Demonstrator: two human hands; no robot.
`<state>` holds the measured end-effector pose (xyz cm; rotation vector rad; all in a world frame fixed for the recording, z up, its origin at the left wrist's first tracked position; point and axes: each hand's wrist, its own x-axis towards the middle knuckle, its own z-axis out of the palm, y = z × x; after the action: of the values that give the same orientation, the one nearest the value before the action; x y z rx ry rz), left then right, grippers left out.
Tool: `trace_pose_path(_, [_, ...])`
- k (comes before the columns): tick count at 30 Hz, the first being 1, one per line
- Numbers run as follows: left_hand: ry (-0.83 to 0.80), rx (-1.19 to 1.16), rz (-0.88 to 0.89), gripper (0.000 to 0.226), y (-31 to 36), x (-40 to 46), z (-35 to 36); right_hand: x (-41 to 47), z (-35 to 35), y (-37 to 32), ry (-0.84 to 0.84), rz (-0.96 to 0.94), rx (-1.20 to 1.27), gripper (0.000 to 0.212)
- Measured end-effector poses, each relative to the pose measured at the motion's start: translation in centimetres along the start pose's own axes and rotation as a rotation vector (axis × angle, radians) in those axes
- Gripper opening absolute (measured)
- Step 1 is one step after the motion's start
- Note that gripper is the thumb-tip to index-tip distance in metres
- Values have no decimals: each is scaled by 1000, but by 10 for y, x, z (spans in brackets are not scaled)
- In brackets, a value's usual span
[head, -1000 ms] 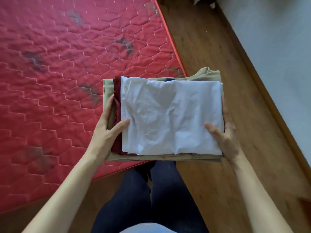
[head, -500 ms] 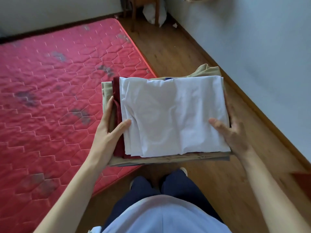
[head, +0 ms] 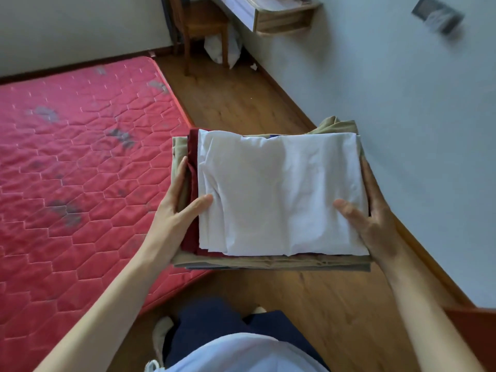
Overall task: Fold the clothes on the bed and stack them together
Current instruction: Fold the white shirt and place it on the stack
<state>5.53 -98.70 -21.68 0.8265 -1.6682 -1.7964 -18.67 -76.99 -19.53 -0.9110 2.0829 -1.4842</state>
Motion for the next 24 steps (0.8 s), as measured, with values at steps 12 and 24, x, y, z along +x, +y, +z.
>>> trace_pose_path(12, [26, -17, -16, 72, -9, 123, 134, 140, -118, 56, 42, 0, -100, 82])
trace_pose_path(24, [55, 54, -19, 76, 10, 349, 192, 380, -157, 86, -3, 29, -86, 83])
